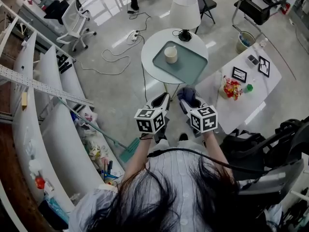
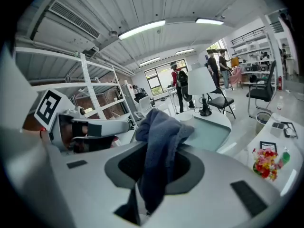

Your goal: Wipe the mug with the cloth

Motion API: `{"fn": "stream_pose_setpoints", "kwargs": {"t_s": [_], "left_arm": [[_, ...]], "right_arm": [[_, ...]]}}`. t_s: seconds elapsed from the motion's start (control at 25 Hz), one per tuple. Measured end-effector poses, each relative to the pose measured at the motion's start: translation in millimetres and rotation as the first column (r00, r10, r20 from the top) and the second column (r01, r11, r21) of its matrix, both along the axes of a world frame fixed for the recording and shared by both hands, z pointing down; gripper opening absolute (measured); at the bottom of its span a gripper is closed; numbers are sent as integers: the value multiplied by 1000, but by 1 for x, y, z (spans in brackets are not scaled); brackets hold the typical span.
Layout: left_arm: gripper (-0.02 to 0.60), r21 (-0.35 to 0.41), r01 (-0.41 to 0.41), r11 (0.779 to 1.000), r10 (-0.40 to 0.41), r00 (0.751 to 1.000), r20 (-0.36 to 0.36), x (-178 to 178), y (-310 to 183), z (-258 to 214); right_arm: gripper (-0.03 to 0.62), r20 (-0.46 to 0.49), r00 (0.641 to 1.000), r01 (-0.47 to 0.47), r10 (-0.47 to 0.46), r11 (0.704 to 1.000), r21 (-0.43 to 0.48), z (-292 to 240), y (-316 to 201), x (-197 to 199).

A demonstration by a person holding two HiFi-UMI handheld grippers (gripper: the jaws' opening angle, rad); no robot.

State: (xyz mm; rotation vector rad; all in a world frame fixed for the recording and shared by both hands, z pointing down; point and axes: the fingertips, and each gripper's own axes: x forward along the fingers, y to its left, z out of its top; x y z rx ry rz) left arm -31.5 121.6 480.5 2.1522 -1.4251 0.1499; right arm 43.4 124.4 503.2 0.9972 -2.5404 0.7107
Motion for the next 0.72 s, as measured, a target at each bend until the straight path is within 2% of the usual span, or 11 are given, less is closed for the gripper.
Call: {"fn": "stream_pose_setpoints", "kwargs": {"t_s": [0.32,0.52,0.72], "left_arm": [[43,-4,34,999,-34,999,-4,11,-2,9],[43,-28,36,999,-35,999,20,7,-5,17],[43,-36,34,999,-34,999,10,1,-25,21]], "right_arm": [[94,7,1000,-1,2,1000,-29,13,-7,24],[94,16,1000,4,-3,998,-58,23,-10,22],[94,19,1000,3,-2,997,-77,29,-24,13]]}}
